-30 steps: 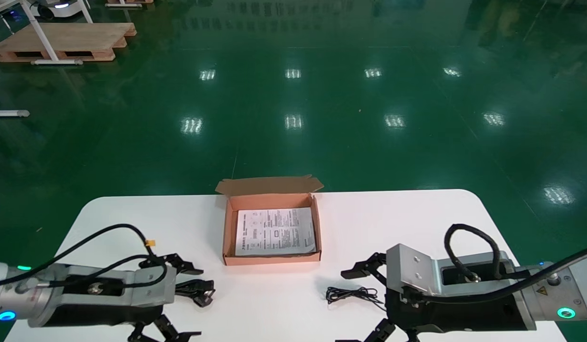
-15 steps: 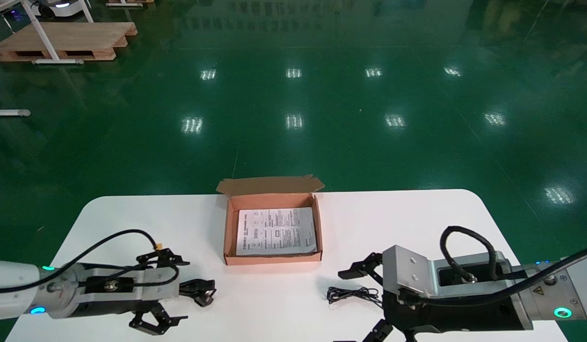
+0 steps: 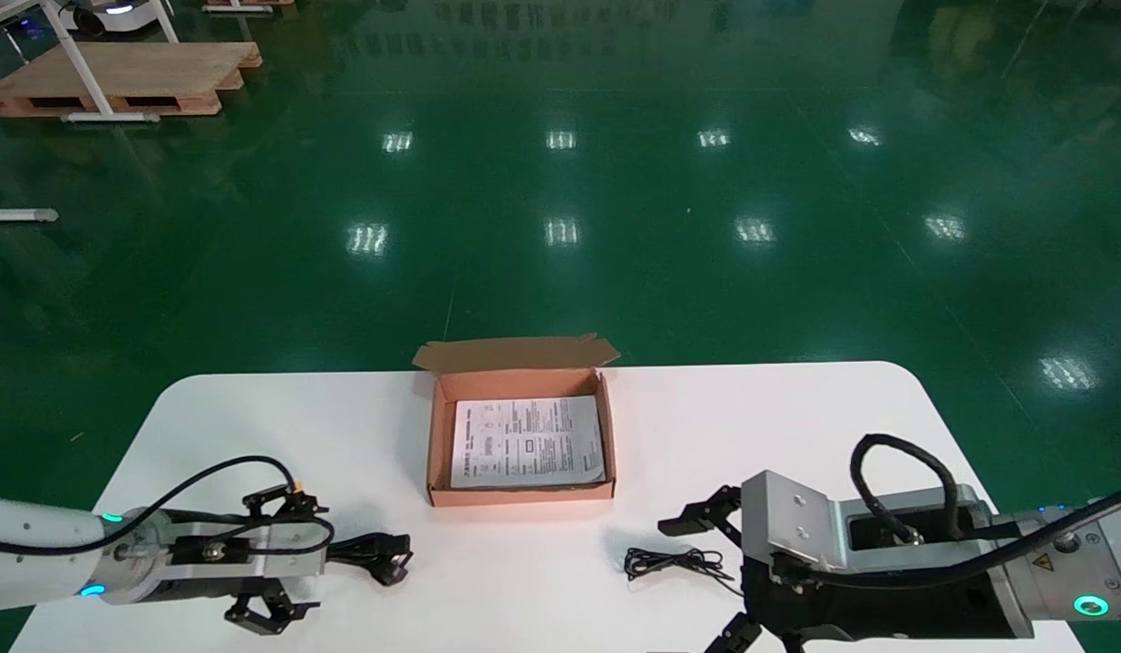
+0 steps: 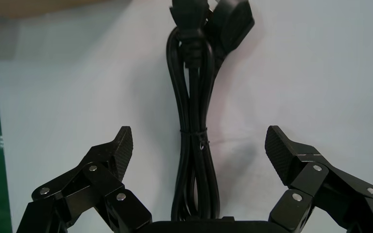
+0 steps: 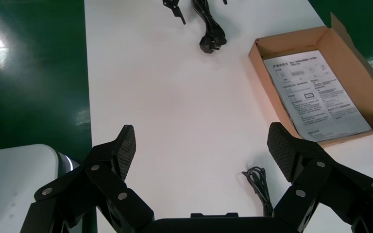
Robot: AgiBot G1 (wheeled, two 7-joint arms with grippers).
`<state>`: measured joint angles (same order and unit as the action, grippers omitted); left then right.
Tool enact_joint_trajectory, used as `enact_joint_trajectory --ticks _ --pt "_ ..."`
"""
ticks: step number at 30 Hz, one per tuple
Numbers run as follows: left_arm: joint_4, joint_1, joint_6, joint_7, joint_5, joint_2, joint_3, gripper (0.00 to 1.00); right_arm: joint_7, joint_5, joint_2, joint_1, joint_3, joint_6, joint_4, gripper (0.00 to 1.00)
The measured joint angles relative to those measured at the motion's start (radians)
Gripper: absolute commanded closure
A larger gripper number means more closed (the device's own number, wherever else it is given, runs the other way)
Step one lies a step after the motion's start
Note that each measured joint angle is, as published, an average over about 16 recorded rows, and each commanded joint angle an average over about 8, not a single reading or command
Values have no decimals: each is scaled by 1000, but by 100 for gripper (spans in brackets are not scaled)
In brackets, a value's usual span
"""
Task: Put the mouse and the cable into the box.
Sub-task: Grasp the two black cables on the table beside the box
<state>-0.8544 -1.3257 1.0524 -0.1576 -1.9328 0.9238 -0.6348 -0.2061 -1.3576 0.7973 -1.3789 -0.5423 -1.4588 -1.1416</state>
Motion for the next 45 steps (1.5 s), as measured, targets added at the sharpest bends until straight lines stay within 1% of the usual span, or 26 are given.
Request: enact_joint_trajectory --ticks 7,11,14,18,23,27,30,36,43,44,45 --pt "70 -13 -21 -43 2 24 -1 0 -9 -8 -2 1 -2 7 -14 0" --pt "93 -19 -28 -54 2 35 -2 0 -6 -34 3 0 -10 20 -18 0" --pt "106 -23 -31 -59 3 41 -2 0 5 -78 20 -1 -22 53 -7 0" --pt "119 -27 -32 -62 4 46 -1 0 39 -160 63 -3 -47 123 38 0" --pt "129 -31 -31 -65 5 50 -1 0 106 -289 155 -16 -91 235 157 0" --pt "134 -33 -31 -68 6 51 -1 0 171 -376 245 -36 -124 326 296 0" --pt "136 -34 -31 -70 6 52 -1 0 221 -419 307 -56 -143 376 405 0" --pt "140 -35 -31 -73 7 52 -1 0 312 -458 397 -99 -165 433 602 0" --pt "143 -35 -32 -75 8 53 -1 0 390 -464 448 -136 -170 463 752 0" --pt "143 -36 -32 -75 8 53 -1 1 397 -464 452 -140 -170 465 766 0" --pt "143 -36 -32 -75 8 53 -1 11 404 -464 456 -143 -170 467 779 0"
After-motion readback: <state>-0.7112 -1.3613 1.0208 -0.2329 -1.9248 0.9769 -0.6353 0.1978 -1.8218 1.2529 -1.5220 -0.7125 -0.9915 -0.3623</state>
